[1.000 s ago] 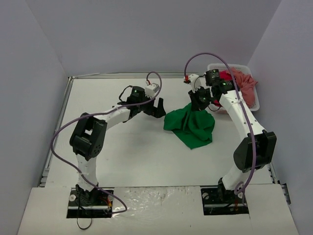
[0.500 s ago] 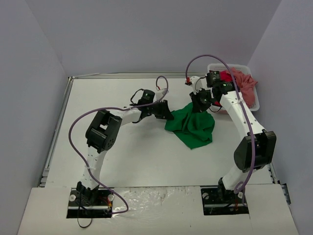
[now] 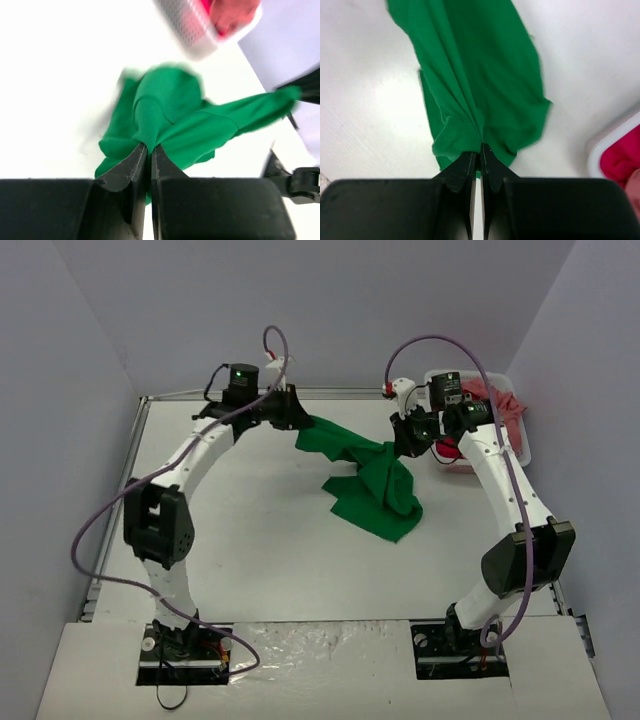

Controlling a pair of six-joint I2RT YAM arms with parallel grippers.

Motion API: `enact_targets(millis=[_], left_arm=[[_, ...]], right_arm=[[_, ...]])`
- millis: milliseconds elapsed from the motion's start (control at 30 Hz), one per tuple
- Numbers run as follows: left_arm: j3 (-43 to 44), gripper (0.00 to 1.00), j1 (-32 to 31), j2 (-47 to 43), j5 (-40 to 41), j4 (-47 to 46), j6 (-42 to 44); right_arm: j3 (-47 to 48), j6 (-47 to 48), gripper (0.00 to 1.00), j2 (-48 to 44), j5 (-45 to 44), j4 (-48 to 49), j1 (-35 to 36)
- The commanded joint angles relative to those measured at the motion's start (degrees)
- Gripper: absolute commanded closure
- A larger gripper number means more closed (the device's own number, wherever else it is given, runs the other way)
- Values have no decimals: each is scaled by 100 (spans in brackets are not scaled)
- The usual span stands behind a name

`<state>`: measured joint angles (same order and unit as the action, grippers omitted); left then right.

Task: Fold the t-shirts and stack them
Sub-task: Flatten out the tshirt

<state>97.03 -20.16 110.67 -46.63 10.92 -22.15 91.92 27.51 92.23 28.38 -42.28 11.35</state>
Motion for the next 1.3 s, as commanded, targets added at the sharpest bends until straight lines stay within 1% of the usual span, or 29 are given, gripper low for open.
enact_targets(millis=[0, 67, 167, 267, 333, 467, 533, 600, 667, 733, 800, 933, 967, 1000, 1033, 1067, 1100, 1133, 1167, 1200, 1233, 1267], left_arm=[[790, 98, 223, -1389, 435, 1613, 1555], [939, 98, 232, -1871, 558, 1799, 1827], [1054, 98, 223, -2346, 594, 1975, 1951], [1081, 98, 206, -2724, 454, 2090, 2022], [1020, 98, 145, -3006, 470, 2099, 2013], [782, 98, -136, -3262, 786, 2213, 2197], [572, 98, -286, -3324, 910, 2310, 2408], [361, 98, -383, -3359, 954, 2283, 2470], [106, 98, -523, -3386, 963, 2283, 2610], [9, 98, -550, -3377, 867, 2292, 2698], [35, 98, -559, -3351, 971, 2275, 2699], [342, 98, -594, -3053, 1612, 2178, 2760], [586, 98, -603, -2930, 1935, 2117, 2760], [728, 98, -612, -2789, 2052, 2081, 2734], [895, 98, -612, -2466, 2157, 2020, 2673], [1279, 98, -620, -2289, 2280, 1993, 2646], [1509, 98, -638, -1869, 2334, 1976, 2594], [1755, 98, -655, -1630, 2378, 1941, 2489], [2306, 98, -690, -1402, 2387, 1932, 2409], [2616, 98, -726, -886, 2378, 1940, 2330], [2958, 98, -752, -576, 2352, 1967, 2060], [3336, 98, -787, -286, 2291, 2010, 1961]], right_arm=[[703, 88, 100, -398, 1, -219, 33], [1132, 88, 100, -398, 27, -228, 60], [1555, 106, 100, -398, 114, -254, 86], [1706, 115, 100, -442, 421, -298, 104], [1645, 132, 100, -512, 580, -298, 121], [1102, 246, 100, -635, 678, -263, 139], [627, 325, 100, -714, 686, -254, 139], [119, 369, 100, -793, 721, -228, 148], [-182, 396, 100, -846, 756, -228, 148], [-586, 457, 100, -1013, 835, -237, 157], [-806, 492, 100, -1249, 914, -245, 183], [-1350, 659, 100, -1803, 1038, -351, 262], [-1422, 738, 100, -1996, 1064, -403, 288], [-1501, 773, 100, -2076, 1116, -430, 297], [-1667, 809, 100, -2164, 1195, -465, 297], [-1747, 852, 100, -2243, 1231, -483, 297], [-1826, 879, 100, -2375, 1275, -500, 297], [-1896, 905, 100, -2428, 1336, -509, 297], [-2028, 932, 100, -2550, 1389, -518, 297], [-2098, 1002, 100, -2595, 1468, -544, 297], [-2151, 1054, 100, -2639, 1616, -562, 288], [-2239, 1090, 100, -2709, 1688, -562, 288]])
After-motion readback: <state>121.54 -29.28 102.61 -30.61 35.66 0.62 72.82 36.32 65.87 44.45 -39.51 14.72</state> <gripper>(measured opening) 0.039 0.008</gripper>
